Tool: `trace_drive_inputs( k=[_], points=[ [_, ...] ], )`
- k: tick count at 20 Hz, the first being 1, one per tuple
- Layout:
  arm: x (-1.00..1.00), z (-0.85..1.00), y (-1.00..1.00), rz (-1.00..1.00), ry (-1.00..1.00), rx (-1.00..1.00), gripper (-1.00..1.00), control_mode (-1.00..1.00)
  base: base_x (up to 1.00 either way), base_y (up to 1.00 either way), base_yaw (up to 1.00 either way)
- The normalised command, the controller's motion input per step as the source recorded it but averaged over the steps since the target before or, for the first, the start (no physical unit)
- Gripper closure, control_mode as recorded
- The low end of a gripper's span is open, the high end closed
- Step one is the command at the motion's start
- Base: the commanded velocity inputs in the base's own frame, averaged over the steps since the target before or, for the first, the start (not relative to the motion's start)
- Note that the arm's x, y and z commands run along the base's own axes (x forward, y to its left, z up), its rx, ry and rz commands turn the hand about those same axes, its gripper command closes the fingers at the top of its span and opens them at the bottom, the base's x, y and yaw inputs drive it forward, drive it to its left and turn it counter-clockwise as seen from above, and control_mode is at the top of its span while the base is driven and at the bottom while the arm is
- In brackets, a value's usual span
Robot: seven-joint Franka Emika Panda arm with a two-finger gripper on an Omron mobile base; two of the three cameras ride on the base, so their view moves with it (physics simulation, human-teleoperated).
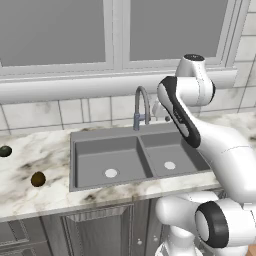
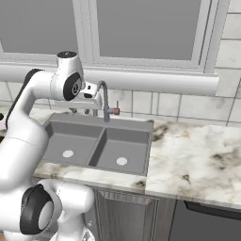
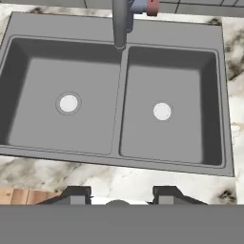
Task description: Turn on the sink faucet. Then move the avocado from the counter to the sink. Turn off the sink. Move the vegetable from the sink to the pot next to the stove. Finally move the pot to the rear left burner.
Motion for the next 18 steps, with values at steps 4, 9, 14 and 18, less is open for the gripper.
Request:
trace_drive_inputs(
  k=[4,9,14,18],
  points=[
    [0.0,-0.05,-0.01,0.0,-0.01,0.0,-1.0,-1.0,0.0,0.0,0.0],
    [0.15,-0.37,-0.6,0.06,-0.1,0.08,-1.0,-1.0,0.0,0.0,0.0],
    [0.31,-0.3,-0.55,0.07,-0.05,0.09,-1.0,-1.0,0.0,0.0,0.0],
    [0.26,-0.19,-0.09,0.05,-0.03,0.01,-1.0,-1.0,0.0,0.0,0.0]
  ],
)
